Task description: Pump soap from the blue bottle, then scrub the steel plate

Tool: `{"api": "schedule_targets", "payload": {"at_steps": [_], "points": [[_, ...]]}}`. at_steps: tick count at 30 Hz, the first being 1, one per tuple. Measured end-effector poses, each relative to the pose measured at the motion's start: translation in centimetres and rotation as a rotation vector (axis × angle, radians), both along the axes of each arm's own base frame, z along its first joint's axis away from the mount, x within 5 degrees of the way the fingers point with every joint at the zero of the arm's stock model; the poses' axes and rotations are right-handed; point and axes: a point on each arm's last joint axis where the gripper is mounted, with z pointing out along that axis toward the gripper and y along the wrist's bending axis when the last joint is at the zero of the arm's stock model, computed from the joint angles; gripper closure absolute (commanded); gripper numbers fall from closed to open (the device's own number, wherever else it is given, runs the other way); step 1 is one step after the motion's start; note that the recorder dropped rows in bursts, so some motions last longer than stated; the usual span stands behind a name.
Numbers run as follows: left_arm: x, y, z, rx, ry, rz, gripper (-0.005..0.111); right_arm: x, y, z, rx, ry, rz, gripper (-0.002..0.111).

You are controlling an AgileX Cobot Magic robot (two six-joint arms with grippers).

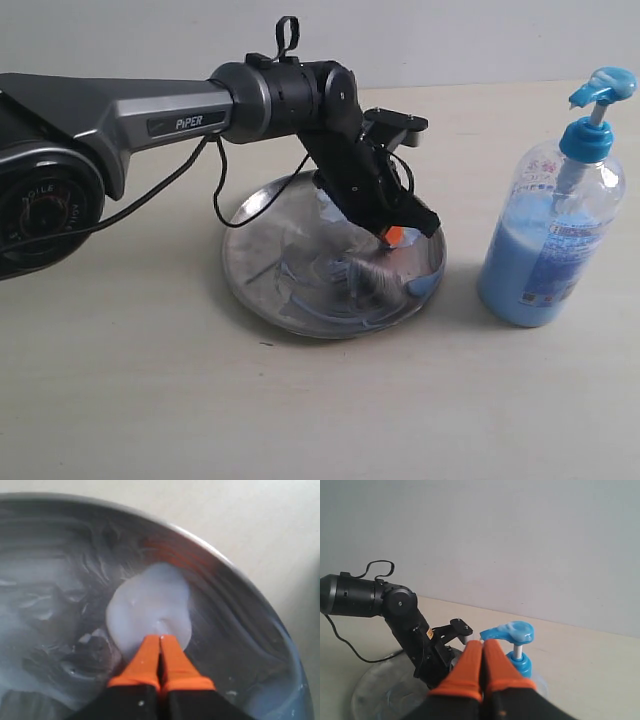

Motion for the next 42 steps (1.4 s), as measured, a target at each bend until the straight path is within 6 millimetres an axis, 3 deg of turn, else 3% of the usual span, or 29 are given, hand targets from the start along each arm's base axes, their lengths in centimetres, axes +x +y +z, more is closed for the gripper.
{"api": "schedule_targets", "payload": {"at_steps": [7, 13, 22, 33, 42], "points": [[-0.1, -0.5, 0.1, -0.073, 0.042, 0.047, 0.107, 0.0, 0.0, 0.0, 0.0, 0.0, 0.0, 0.108], [0.7, -1.0, -0.2, -0.128, -0.035, 0.094, 0.107, 0.0, 0.0, 0.0, 0.0, 0.0, 0.0, 0.108], [1.2, -0.6, -0.5, -0.084, -0.103, 0.069, 0.107, 0.0, 0.0, 0.0, 0.004, 0.001, 0.001, 0.108], [0.3, 0.3, -0.1, 0.02, -0.019, -0.007, 0.107, 0.0, 0.0, 0.0, 0.004, 0.001, 0.001, 0.108], [-0.4, 0.1, 0.1, -0.018, 0.083, 0.013, 0.107, 0.0, 0.0, 0.0, 0.004, 0.001, 0.001, 0.108]]}}
